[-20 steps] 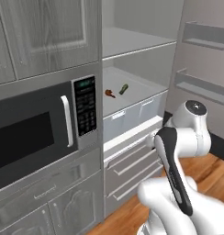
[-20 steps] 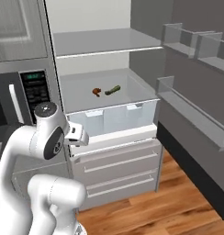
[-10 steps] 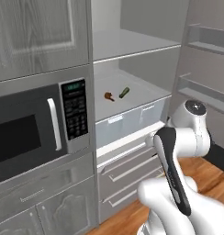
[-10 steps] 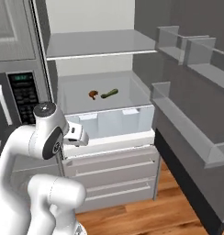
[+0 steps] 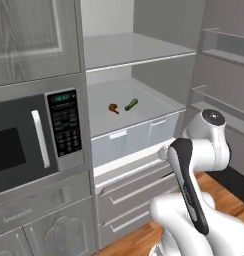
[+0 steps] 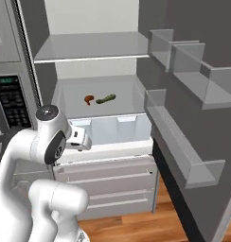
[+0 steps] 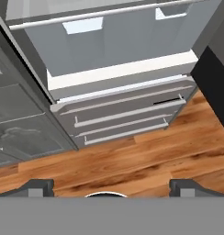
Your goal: Place one squash and one chicken drumstick in each tupperware on the nearby counter, to pack two identical lunches.
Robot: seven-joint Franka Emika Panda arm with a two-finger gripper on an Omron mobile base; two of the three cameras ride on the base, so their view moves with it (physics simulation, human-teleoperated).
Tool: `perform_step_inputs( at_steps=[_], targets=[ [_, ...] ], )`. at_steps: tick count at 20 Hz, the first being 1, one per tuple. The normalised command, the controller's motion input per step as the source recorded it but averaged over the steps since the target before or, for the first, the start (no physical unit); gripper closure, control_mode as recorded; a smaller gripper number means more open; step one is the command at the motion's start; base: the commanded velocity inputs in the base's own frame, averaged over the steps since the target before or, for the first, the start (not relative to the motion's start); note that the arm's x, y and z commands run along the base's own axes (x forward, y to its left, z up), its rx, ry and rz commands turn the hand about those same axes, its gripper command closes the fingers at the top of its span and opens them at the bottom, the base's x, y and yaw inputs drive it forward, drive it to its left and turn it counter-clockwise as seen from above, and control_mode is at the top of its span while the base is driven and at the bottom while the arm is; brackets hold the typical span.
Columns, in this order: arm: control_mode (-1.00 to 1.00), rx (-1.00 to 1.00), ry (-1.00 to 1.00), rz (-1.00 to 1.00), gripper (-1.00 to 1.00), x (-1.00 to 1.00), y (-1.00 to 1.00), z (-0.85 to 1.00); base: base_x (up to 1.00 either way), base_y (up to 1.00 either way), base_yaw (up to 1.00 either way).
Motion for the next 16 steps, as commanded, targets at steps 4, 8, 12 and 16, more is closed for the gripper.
perform_step_inputs(
  at_steps=[4, 8, 12, 16],
  targets=[
    [1.00, 0.00, 0.00, 0.00, -1.00, 0.00, 0.00, 0.00, 0.43, -0.24, 0.21],
    [1.00, 0.00, 0.00, 0.00, -1.00, 0.00, 0.00, 0.00, 0.46, -0.30, 0.23],
    [1.00, 0.00, 0.00, 0.00, -1.00, 0.00, 0.00, 0.00, 0.48, -0.36, 0.24],
    [1.00, 0.00, 0.00, 0.00, -1.00, 0.00, 0.00, 0.00, 0.47, -0.39, 0.25]
  ],
)
